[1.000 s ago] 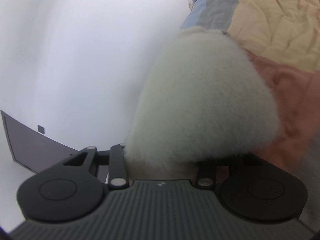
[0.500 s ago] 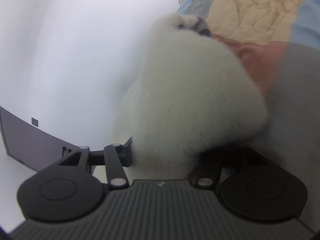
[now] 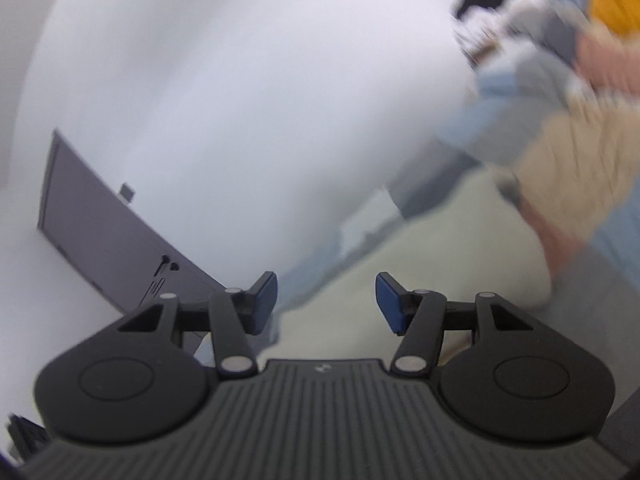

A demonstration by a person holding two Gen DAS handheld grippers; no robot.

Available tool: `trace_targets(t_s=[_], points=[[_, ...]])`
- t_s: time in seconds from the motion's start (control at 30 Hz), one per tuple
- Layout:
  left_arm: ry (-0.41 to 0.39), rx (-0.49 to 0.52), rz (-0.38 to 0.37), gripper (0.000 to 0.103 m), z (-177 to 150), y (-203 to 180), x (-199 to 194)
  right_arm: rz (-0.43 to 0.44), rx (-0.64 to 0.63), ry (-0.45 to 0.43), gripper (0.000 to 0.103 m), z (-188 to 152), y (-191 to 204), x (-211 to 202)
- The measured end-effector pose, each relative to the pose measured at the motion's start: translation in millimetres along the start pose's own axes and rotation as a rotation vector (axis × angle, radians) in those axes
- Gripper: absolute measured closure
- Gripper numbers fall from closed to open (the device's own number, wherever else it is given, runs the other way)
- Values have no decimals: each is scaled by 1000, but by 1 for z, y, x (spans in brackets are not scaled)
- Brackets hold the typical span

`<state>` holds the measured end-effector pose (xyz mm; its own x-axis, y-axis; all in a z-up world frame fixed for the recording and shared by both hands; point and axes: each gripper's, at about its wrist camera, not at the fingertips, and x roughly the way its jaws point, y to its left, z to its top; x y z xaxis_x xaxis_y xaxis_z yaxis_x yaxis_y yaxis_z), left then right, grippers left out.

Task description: Fold large clothes

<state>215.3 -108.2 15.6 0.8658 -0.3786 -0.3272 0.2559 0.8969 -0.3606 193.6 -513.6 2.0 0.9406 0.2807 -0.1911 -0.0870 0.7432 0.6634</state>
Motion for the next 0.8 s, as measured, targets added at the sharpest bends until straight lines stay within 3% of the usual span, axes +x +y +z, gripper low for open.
trace_targets(t_s=[0.13, 0.23, 0.47, 0.8], points=[[-51, 104, 2, 26, 16, -41, -56, -1, -167, -36, 45, 19, 55, -38], [-87, 172, 19, 18, 17, -64, -93, 7, -249, -54, 45, 14, 86, -70], [-83, 174, 33, 18, 5, -83, -153, -11, -326, -53, 45, -8, 112, -125], [-59, 229, 27, 18, -42, -94, -202, -80, -479, -20, 45, -65, 128, -169]])
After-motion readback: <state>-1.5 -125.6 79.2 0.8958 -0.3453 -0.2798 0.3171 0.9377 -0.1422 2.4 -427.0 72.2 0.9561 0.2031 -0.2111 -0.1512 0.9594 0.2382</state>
